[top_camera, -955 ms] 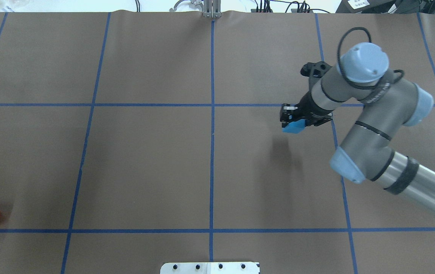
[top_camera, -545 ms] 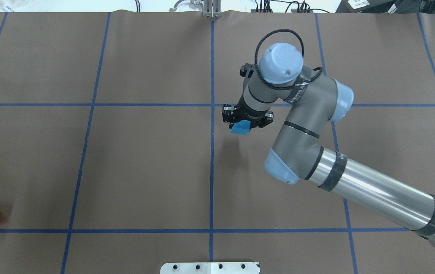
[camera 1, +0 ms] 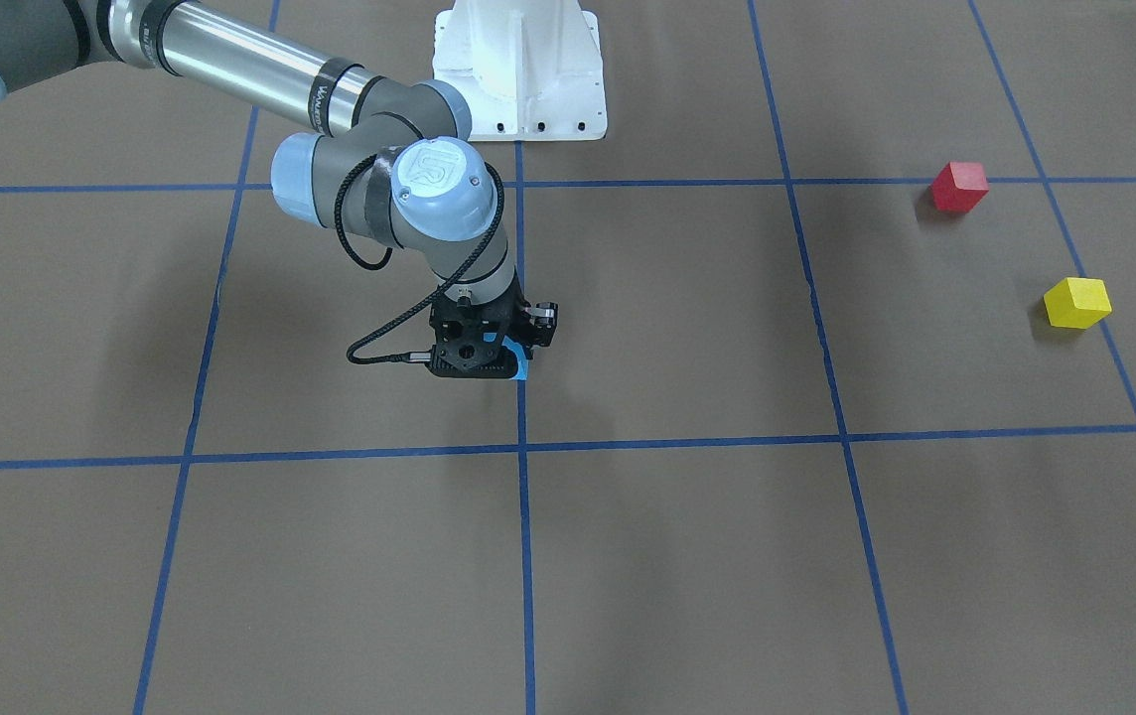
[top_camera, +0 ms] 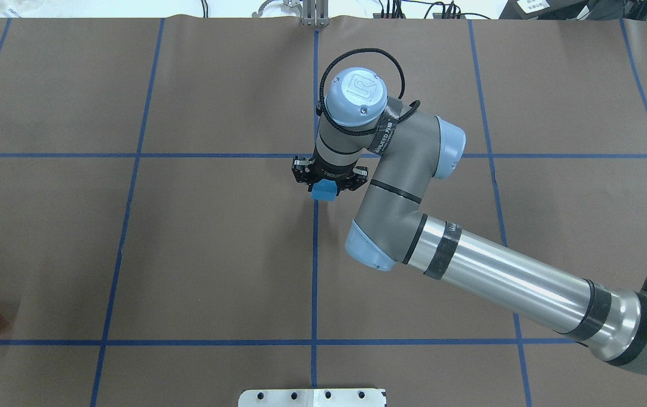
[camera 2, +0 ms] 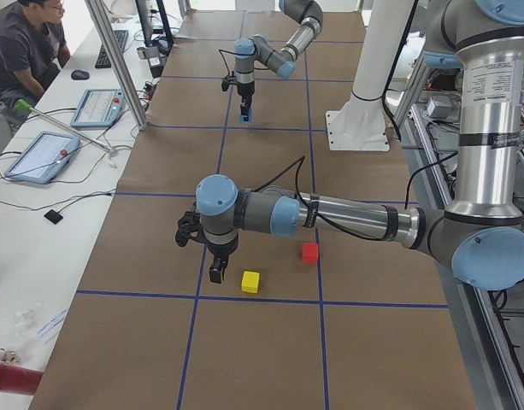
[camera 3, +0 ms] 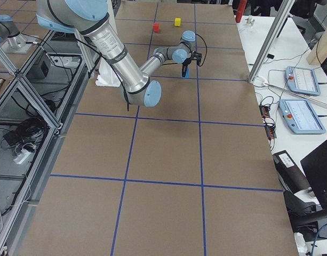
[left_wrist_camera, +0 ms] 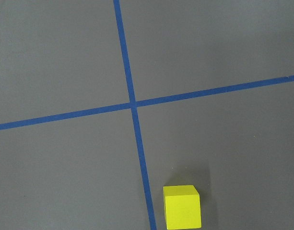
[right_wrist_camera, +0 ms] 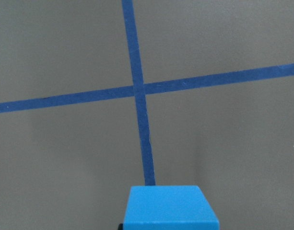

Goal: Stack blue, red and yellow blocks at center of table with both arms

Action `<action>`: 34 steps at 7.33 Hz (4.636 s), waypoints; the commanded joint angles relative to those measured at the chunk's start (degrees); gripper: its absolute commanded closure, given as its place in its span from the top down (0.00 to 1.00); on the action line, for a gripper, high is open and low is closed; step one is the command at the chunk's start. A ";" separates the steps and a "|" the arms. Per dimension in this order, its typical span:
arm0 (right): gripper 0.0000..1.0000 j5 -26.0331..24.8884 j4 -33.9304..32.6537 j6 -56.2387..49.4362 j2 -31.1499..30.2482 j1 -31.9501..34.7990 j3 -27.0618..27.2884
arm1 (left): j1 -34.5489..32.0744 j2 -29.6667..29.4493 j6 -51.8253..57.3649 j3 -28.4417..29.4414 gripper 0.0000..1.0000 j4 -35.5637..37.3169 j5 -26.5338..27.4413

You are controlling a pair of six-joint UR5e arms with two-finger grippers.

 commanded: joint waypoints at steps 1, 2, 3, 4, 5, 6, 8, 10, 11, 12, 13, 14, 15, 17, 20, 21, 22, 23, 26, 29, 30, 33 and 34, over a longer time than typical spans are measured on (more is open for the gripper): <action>0.00 -0.29 0.09 -0.53 0.54 -0.39 -1.86 | 0.04 0.04 -0.01 0.04 1.00 -0.01 0.00; 0.00 -0.29 0.09 -0.53 0.71 -0.66 -1.95 | 0.04 0.04 -0.01 0.04 1.00 -0.01 0.00; 0.00 -0.37 0.09 -0.62 0.89 -0.83 -2.74 | 0.04 0.04 -0.01 0.04 1.00 -0.01 0.00; 0.00 -0.37 0.18 -0.71 0.89 -1.01 -3.18 | 0.04 0.04 -0.01 0.04 1.00 -0.01 0.00; 0.00 -0.46 0.35 -1.84 0.89 -1.27 -3.53 | 0.04 0.04 -0.01 -0.05 1.00 -0.01 0.00; 0.00 -0.81 0.36 -2.11 0.98 -1.36 -3.54 | 0.04 0.04 -0.01 -0.13 1.00 -0.01 0.00; 0.00 -1.34 0.36 -2.81 1.07 -1.80 -3.54 | 0.04 0.04 -0.01 -0.14 1.00 0.08 0.00; 0.00 -1.69 0.36 -3.08 1.85 -1.89 -3.97 | 0.04 0.04 -0.01 -0.05 1.00 0.08 0.00; 0.00 -1.78 0.36 -3.08 1.86 -1.98 -3.98 | 0.04 0.04 -0.01 0.04 1.00 0.08 0.00; 0.00 -1.96 0.36 -3.08 1.94 -1.98 -4.32 | 0.04 0.04 -0.01 -0.05 1.00 0.08 0.00; 0.00 -2.04 0.44 -3.08 1.94 -1.98 -4.33 | 0.04 0.04 -0.01 -0.05 1.00 0.08 0.00; 0.00 -2.13 0.36 -3.08 2.21 -2.06 -4.59 | 0.04 0.04 -0.01 -0.05 1.00 0.08 0.00; 0.00 -2.31 0.44 -3.08 2.99 -2.06 -5.81 | 0.04 0.13 -0.01 -0.13 1.00 0.08 0.00; 0.28 -2.57 0.36 -3.08 3.09 -2.06 -6.00 | 0.04 0.13 -0.01 -0.05 1.00 0.08 0.00; 1.00 -2.57 0.36 -3.26 3.09 -2.07 -6.00 | 0.04 0.13 -0.01 -0.31 1.00 0.17 0.00; 1.00 -2.57 0.36 -5.35 3.09 -2.06 -6.00 | 0.04 0.13 -0.10 -0.40 1.00 0.17 0.00; 1.00 -2.57 0.36 -5.89 3.09 -2.06 -5.82 | 0.04 0.13 -0.88 -0.40 1.00 0.08 0.00; 1.00 -2.57 0.36 -5.90 3.09 -2.06 -5.56 | 0.65 0.04 -6.02 -0.49 1.00 -0.79 0.00; 1.00 2.40 -1.91 -5.46 -0.66 1.78 3.62 | 10.54 5.55 -24.25 -3.90 1.00 -15.32 0.17; 1.00 3.93 -4.74 -5.72 -15.71 4.61 21.76 | 22.15 19.00 -46.90 -4.18 1.00 -40.05 3.14; 1.00 3.84 -4.74 -5.72 -15.89 4.62 21.78 | 29.07 20.59 -54.78 -4.18 1.00 -45.05 10.47; 1.00 3.23 -4.48 -5.72 -16.94 4.44 21.69 | 41.16 21.83 -64.17 -5.67 1.00 -46.77 16.79; 1.00 3.14 -4.39 -5.72 -17.04 4.18 21.60 | 42.74 22.54 -64.43 -6.02 1.00 -46.77 16.70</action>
